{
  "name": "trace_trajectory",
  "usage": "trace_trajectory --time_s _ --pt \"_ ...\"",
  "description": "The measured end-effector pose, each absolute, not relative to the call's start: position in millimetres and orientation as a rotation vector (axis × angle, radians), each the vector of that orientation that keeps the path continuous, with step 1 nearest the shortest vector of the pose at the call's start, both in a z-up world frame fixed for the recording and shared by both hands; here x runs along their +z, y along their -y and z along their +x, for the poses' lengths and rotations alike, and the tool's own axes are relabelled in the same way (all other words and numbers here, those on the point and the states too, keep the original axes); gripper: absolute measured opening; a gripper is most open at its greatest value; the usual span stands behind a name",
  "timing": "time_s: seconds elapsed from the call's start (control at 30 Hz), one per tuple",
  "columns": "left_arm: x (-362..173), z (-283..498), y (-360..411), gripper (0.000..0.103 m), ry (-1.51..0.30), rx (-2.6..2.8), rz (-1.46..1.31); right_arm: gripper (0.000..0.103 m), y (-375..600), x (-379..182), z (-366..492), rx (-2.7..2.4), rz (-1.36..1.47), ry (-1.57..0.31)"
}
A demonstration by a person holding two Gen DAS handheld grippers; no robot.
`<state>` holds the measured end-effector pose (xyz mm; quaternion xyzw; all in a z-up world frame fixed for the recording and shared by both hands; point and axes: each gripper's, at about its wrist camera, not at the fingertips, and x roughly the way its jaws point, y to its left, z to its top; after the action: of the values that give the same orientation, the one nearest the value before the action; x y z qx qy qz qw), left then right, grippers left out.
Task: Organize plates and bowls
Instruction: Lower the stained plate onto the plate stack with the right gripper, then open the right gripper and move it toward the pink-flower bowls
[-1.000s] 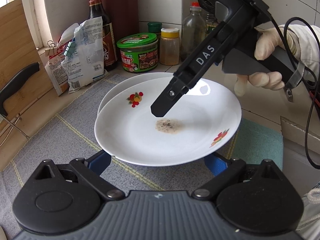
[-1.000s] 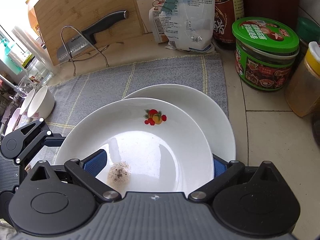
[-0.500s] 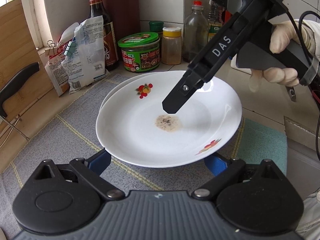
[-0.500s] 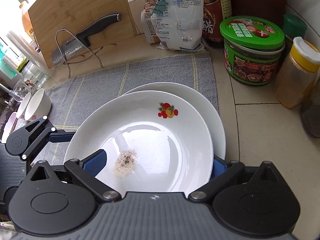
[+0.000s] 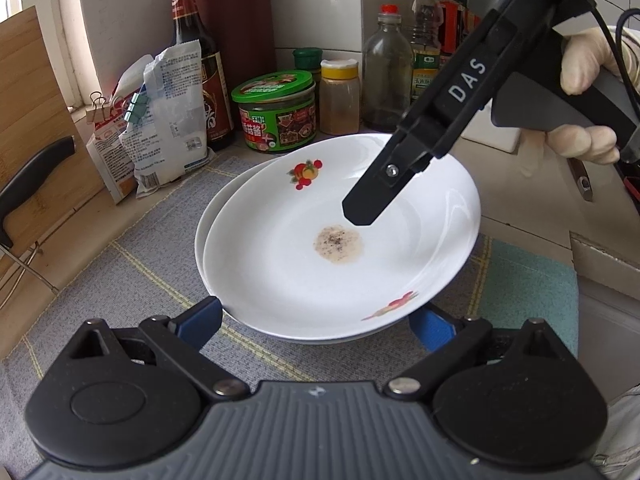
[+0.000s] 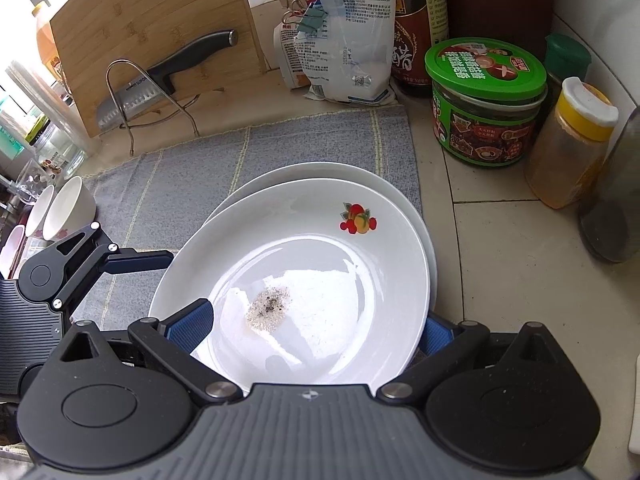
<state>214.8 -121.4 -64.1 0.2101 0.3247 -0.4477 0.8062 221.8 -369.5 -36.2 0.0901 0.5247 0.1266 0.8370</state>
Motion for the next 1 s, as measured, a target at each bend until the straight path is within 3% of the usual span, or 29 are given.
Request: trace_trajectory --time_s 1.0 --pt "-54.4 208.8 115.3 0.102 -0.647 -0.918 0.338 0.103 354.5 -33.0 204.7 0.211 0.016 -1.109"
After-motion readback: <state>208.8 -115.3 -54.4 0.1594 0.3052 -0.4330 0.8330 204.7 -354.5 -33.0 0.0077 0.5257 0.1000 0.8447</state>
